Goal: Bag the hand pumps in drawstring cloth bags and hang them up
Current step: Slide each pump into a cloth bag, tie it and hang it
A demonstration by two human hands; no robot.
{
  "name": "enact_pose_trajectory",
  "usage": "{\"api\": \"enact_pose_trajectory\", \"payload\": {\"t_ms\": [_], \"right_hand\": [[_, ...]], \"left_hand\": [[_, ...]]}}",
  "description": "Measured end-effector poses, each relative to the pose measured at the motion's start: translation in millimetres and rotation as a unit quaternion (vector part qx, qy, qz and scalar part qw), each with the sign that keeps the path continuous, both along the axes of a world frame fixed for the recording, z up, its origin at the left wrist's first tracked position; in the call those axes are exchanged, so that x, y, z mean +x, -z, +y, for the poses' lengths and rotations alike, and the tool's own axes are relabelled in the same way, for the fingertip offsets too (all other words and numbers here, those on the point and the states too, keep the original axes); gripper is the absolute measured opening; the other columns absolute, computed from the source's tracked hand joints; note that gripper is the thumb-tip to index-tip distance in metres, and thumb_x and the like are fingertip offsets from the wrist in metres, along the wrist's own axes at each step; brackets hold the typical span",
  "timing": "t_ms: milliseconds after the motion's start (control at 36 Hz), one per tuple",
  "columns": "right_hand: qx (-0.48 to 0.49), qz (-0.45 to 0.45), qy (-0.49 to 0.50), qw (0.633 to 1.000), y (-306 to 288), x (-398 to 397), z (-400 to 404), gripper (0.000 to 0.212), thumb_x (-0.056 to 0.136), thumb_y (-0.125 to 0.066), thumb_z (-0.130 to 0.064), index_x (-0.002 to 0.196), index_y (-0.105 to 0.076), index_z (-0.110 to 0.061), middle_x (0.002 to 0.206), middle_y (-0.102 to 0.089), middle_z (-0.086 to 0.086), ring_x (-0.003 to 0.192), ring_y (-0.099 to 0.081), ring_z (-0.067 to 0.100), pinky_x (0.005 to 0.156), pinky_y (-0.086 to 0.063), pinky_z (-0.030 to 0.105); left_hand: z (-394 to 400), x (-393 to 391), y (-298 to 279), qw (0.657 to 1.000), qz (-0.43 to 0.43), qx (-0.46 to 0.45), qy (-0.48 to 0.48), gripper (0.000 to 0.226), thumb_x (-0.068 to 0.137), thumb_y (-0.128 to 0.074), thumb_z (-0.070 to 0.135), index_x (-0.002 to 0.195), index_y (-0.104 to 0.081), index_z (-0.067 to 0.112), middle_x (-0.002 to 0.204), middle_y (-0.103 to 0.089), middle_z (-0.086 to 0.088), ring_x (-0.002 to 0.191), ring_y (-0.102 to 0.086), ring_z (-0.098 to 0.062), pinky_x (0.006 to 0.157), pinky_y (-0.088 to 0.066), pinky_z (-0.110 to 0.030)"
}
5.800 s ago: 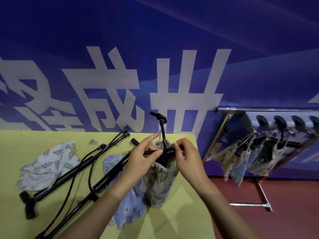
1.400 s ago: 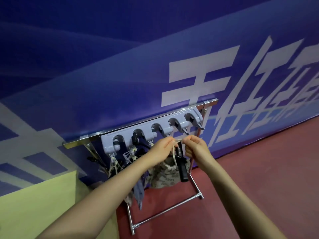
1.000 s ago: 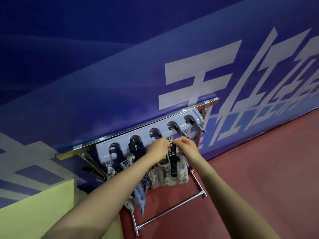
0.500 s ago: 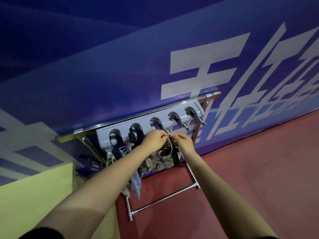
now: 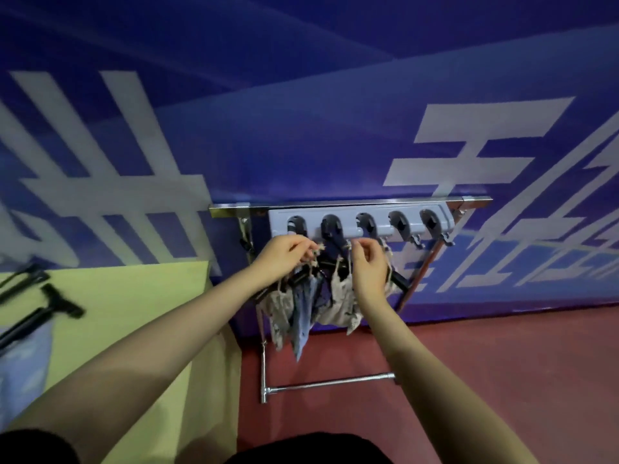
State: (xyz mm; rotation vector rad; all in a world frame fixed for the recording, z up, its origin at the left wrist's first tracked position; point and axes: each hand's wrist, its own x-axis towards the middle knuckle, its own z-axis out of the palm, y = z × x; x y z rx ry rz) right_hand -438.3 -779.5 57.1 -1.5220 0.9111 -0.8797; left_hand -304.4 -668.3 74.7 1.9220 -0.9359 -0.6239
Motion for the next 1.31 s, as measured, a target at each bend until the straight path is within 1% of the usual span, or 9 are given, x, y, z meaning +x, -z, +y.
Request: {"api": "enact_pose_trajectory", "payload": {"t_ms": [111,361,583,778,889,972,1083,1167,1306], "right_hand": [[0.02,-0.015,-0.104,0.994,4.9,23.8,62.0,0.024,0.099,-0.048,-0.013,0.077,-0.057,-0.015,0.068,-0.049,0.003,0.062,-0.044,0.011,0.062,-0.037,0.025],[0.103,0.06,-0.233,0.965,35.3,83.4,229.4,0.031,0.094,-0.048,-0.01,0.064,-0.056,-0.015,0.054,-0.048,-0.004,0.054,-0.042,0.013,0.055,-0.033,0.031],[0.133,0.1,-0.322,0.932,31.8,126.8,366.6,0.03,0.093,-0.045,-0.007,0.066,-0.057,-0.013,0.058,-0.049,0.001,0.053,-0.043,0.012,0.047,-0.034,0.019],[0.171,0.147,-0.36,0.905,39.9,152.0,450.9,0.029,0.092,-0.045,-0.009,0.067,-0.058,-0.013,0.059,-0.05,0.001,0.052,-0.043,0.014,0.045,-0.033,0.019],[0.172,0.191,-0.404,0.878,52.8,161.2,476.3,0.028,0.094,-0.046,-0.013,0.069,-0.059,-0.014,0.061,-0.051,0.0,0.052,-0.043,0.014,0.049,-0.033,0.023],[0.169,0.222,-0.425,0.861,62.9,170.0,484.0,0.029,0.097,-0.046,-0.018,0.072,-0.06,-0.012,0.063,-0.054,0.001,0.054,-0.045,0.015,0.05,-0.035,0.024],[0.158,0.252,-0.434,0.85,73.5,186.5,481.9,0.029,0.097,-0.046,-0.018,0.073,-0.061,-0.012,0.064,-0.054,0.002,0.055,-0.046,0.015,0.051,-0.036,0.024],[0.151,0.282,-0.441,0.839,83.6,202.9,476.3,0.028,0.097,-0.046,-0.018,0.075,-0.061,-0.011,0.065,-0.053,0.003,0.055,-0.045,0.016,0.052,-0.036,0.025],[0.137,0.327,-0.419,0.836,104.1,232.0,468.0,0.023,0.095,-0.047,-0.014,0.076,-0.059,-0.01,0.066,-0.052,0.004,0.054,-0.044,0.017,0.051,-0.036,0.026]], "left_hand": [[68.3,9.7,0.3,0.999,0.023,-0.009,-0.046,0.028,0.101,-0.041,0.011,0.095,-0.068,0.015,0.079,-0.066,0.003,0.07,-0.06,-0.009,0.062,-0.047,-0.013],[260.9,30.7,19.8,0.975,0.101,-0.005,-0.197,0.029,0.101,-0.037,0.008,0.097,-0.065,0.006,0.076,-0.063,-0.002,0.064,-0.054,-0.011,0.057,-0.043,-0.014],[419.0,47.1,38.6,0.948,0.142,0.001,-0.286,0.034,0.103,-0.035,0.016,0.09,-0.066,0.016,0.079,-0.064,-0.002,0.067,-0.055,-0.014,0.061,-0.045,-0.021],[513.9,74.3,61.7,0.892,0.209,-0.032,-0.399,0.027,0.103,-0.039,0.015,0.089,-0.062,0.013,0.071,-0.057,-0.004,0.059,-0.05,-0.016,0.048,-0.04,-0.019],[545.2,92.4,75.1,0.867,0.238,-0.018,-0.437,0.023,0.102,-0.041,0.012,0.091,-0.061,0.009,0.068,-0.051,-0.006,0.055,-0.044,-0.016,0.04,-0.036,-0.017],[566.7,97.2,85.0,0.867,0.209,0.014,-0.452,0.026,0.101,-0.042,0.012,0.085,-0.062,0.016,0.077,-0.057,-0.009,0.06,-0.048,-0.017,0.052,-0.04,-0.024],[585.8,99.4,88.7,0.876,0.179,0.035,-0.446,0.02,0.101,-0.043,0.012,0.102,-0.063,0.009,0.088,-0.06,-0.007,0.075,-0.054,-0.019,0.062,-0.044,-0.025],[596.4,108.1,91.6,0.871,0.135,0.028,-0.471,0.021,0.099,-0.045,0.01,0.101,-0.066,0.007,0.088,-0.062,-0.004,0.079,-0.057,-0.017,0.067,-0.046,-0.027],[615.6,138.7,109.9,0.873,0.084,0.087,-0.473,0.018,0.098,-0.048,0.008,0.096,-0.065,0.015,0.088,-0.066,-0.008,0.075,-0.065,-0.032,0.07,-0.049,-0.036]]}}
